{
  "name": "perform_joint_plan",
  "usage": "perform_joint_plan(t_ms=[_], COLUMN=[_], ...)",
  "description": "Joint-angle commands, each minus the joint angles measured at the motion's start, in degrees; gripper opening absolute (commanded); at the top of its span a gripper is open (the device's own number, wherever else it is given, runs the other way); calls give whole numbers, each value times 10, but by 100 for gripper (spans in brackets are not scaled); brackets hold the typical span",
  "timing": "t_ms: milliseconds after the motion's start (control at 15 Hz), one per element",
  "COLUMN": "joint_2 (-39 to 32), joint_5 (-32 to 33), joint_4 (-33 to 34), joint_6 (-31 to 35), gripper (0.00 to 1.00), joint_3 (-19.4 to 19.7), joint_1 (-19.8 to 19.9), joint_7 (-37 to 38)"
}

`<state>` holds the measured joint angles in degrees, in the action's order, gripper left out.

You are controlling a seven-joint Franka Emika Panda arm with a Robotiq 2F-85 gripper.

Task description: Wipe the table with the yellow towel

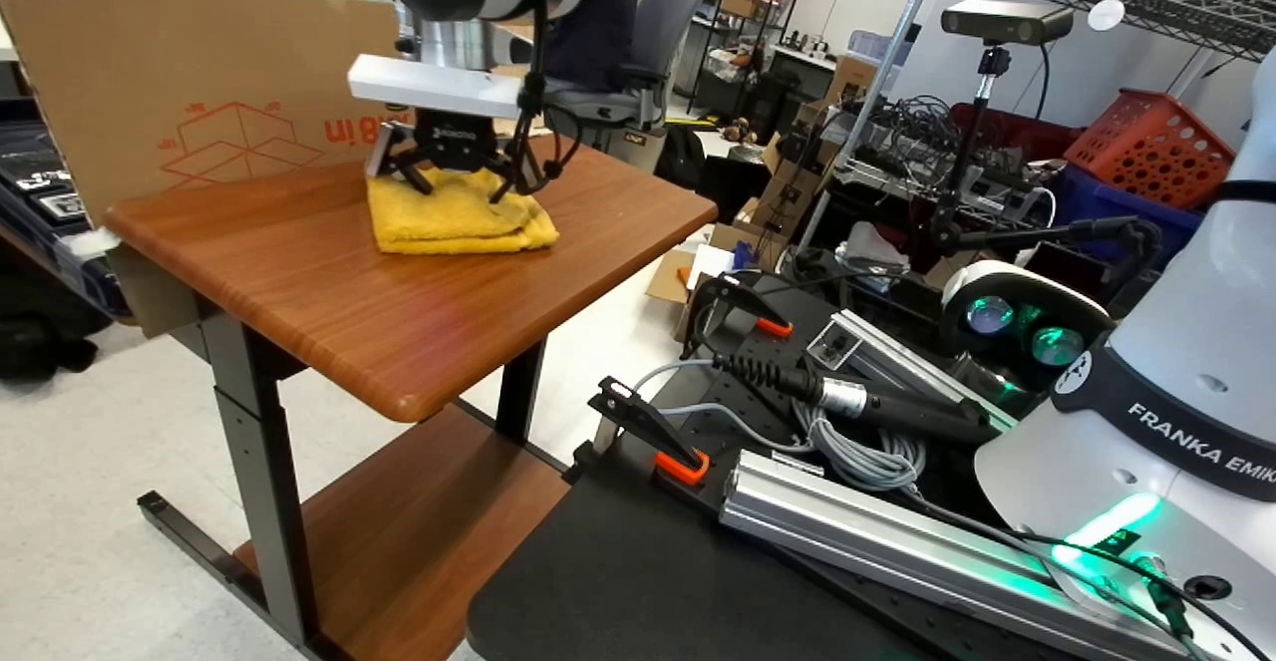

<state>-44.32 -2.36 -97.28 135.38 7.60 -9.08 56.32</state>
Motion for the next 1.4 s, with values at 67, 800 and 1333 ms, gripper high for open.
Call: perform_joint_plan(t_ms=[67, 800, 1333], joint_2=[-41, -7, 24], joint_5=[-20, -47, -25], joint_4=[16, -36, -82], joint_6=[19, -39, -84], gripper=[100, 100, 100], joint_3=[43, 50, 1], joint_1=[69, 125, 71], joint_7=[32, 91, 32])
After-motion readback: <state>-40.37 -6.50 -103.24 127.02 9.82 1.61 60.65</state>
